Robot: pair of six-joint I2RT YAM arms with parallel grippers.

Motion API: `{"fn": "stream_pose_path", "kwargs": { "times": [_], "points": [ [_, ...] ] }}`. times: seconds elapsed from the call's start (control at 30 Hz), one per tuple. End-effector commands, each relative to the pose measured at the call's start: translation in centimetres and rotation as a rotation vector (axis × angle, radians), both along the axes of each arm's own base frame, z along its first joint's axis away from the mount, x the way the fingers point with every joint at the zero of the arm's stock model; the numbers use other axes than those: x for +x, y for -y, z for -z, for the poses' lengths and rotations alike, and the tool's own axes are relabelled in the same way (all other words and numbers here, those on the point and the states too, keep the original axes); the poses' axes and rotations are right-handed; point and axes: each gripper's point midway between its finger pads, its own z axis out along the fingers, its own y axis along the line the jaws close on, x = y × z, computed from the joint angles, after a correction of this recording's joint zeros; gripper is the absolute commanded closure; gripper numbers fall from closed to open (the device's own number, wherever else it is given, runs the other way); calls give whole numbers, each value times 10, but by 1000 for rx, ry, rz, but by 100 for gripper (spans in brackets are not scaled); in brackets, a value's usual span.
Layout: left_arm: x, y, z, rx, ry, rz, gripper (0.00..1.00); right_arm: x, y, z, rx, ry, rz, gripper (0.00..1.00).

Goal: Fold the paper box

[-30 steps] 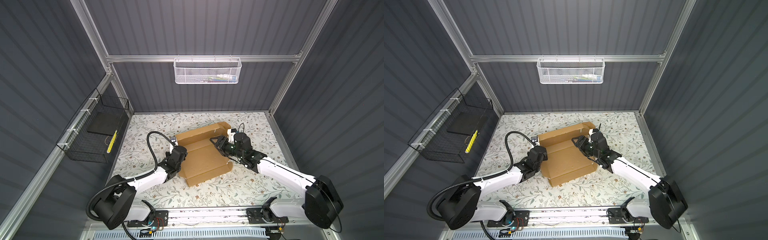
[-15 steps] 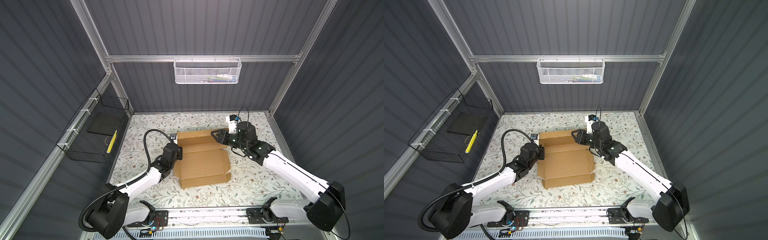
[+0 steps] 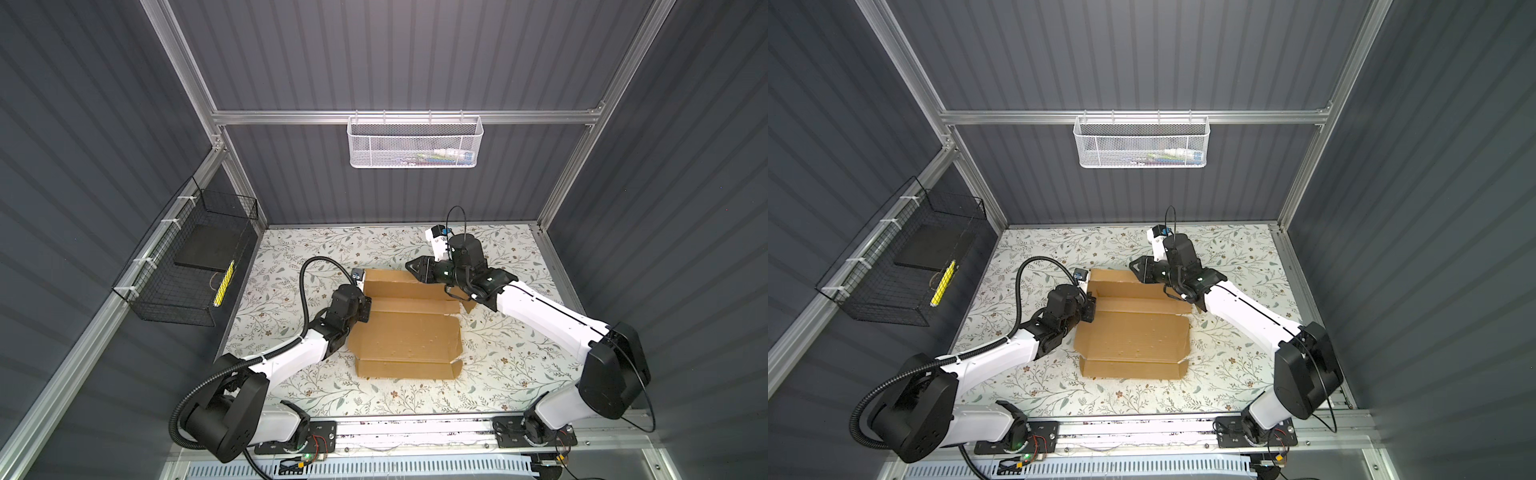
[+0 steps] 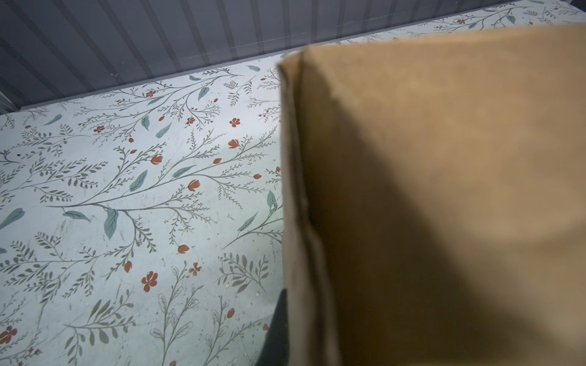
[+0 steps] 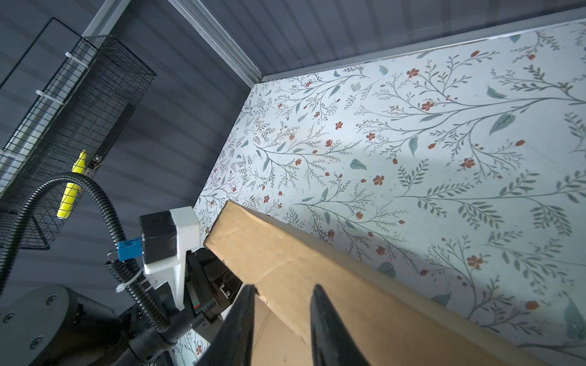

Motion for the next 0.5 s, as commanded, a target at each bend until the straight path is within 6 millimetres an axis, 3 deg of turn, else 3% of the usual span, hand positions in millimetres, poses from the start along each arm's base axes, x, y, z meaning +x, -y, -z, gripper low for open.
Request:
{"fn": "stream_pose_path", "kwargs": {
  "times": [0.0,0.27,0.47],
  "points": [
    [3,-3,-2,1,37,-8,100,-1,-19,-9,17,58,-52,68],
    [2,-4,11,9,23,-8,100,-4,-43,13,-1,42,-84,69],
    [1,-5,17,18,15,-12,100,-2,-48,25,-8,30,-86,70]
  ]
}}
